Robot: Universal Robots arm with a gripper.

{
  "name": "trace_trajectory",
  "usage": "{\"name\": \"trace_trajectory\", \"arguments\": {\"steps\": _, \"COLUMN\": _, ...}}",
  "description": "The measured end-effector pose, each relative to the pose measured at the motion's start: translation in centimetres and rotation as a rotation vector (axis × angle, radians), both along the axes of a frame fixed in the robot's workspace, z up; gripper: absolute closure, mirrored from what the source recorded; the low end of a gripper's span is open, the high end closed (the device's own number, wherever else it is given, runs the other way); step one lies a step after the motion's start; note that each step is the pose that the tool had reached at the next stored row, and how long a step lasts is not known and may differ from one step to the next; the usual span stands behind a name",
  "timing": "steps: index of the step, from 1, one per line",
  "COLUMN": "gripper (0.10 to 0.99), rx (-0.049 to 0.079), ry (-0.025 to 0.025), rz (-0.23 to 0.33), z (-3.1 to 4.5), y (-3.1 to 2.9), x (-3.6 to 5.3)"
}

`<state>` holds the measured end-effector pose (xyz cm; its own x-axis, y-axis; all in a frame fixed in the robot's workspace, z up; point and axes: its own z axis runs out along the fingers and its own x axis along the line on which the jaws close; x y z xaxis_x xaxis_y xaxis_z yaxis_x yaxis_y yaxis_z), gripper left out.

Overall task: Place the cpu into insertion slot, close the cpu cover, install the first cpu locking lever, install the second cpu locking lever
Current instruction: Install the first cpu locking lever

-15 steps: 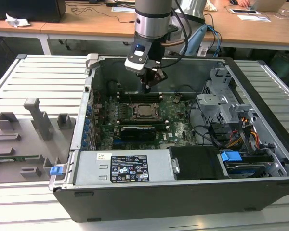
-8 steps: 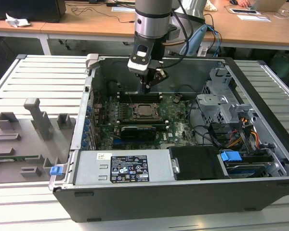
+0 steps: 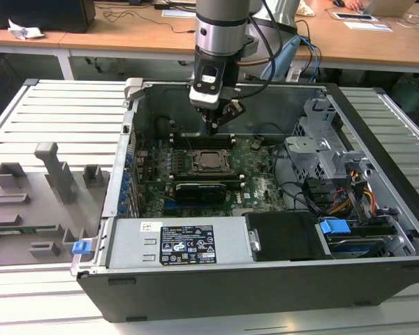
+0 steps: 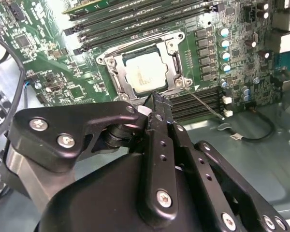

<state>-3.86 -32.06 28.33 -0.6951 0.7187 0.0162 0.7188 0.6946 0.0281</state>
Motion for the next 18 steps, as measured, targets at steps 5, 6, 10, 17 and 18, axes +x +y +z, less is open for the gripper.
{"name": "trace_trajectory", "arguments": {"steps": 5, "gripper": 0.980, "rx": 0.000, "ry": 0.0000, "rz": 0.141, "z": 0.00, "y": 0.00, "x": 0.00}}
{"name": "trace_trajectory", "arguments": {"steps": 6, "gripper": 0.980, "rx": 0.000, "ry": 0.0000, "rz": 0.159, "z": 0.00, "y": 0.00, "x": 0.00}}
{"name": "trace_trajectory", "arguments": {"steps": 10, "gripper": 0.980, "rx": 0.000, "ry": 0.0000, "rz": 0.210, "z": 0.00, "y": 0.00, "x": 0.00}}
{"name": "trace_trajectory", "arguments": {"steps": 17, "gripper": 0.980, "rx": 0.000, "ry": -0.0001, "rz": 0.301, "z": 0.00, "y": 0.00, "x": 0.00}}
{"name": "trace_trajectory", "arguments": {"steps": 18, "gripper": 0.980, "rx": 0.000, "ry": 0.0000, "rz": 0.315, "z": 0.00, "y": 0.00, "x": 0.00}}
